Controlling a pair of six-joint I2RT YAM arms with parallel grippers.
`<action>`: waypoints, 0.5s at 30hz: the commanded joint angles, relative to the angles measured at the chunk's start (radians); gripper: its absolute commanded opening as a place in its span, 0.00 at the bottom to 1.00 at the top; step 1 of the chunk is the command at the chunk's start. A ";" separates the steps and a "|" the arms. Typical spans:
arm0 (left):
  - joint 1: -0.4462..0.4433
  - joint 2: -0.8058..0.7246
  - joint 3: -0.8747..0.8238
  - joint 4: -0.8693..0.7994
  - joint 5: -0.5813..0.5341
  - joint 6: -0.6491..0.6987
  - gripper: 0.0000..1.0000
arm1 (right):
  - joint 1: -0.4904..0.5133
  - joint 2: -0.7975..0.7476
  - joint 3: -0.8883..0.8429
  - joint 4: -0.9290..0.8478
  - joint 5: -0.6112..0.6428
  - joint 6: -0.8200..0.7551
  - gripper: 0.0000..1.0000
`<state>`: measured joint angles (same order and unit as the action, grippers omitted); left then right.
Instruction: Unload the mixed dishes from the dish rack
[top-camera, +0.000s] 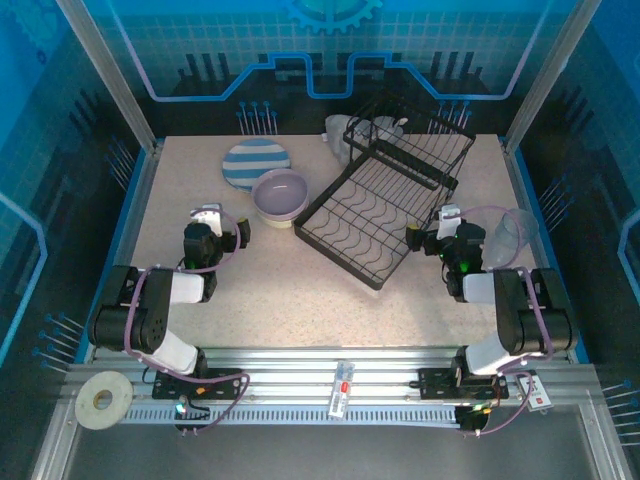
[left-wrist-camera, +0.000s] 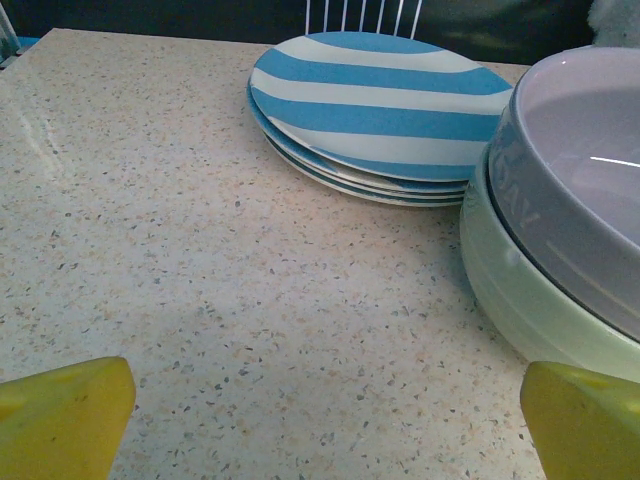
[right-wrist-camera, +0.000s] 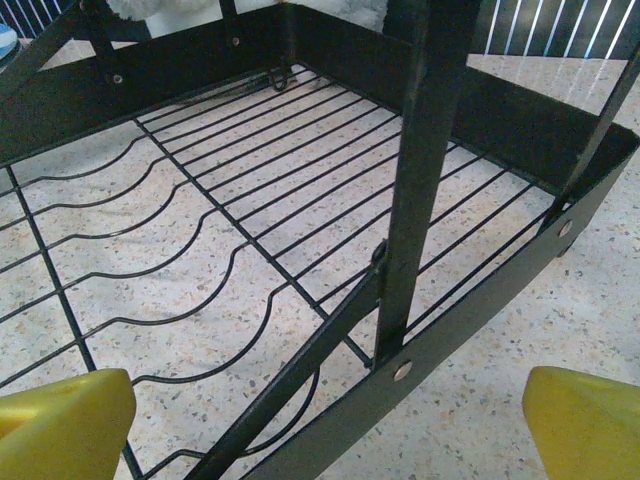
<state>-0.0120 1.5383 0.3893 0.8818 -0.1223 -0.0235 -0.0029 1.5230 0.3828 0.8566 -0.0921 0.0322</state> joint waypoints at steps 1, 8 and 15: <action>0.012 0.008 -0.011 0.040 0.016 0.005 0.99 | 0.001 0.012 -0.012 0.083 -0.017 -0.022 1.00; 0.012 0.009 -0.010 0.040 0.017 0.007 0.99 | 0.002 0.012 -0.006 0.069 0.002 -0.019 1.00; 0.010 0.009 -0.002 0.027 0.014 0.012 0.99 | 0.032 0.014 0.018 0.025 0.058 -0.038 1.00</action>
<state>-0.0120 1.5383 0.3893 0.8814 -0.1226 -0.0231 0.0086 1.5303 0.3779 0.8749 -0.0704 0.0212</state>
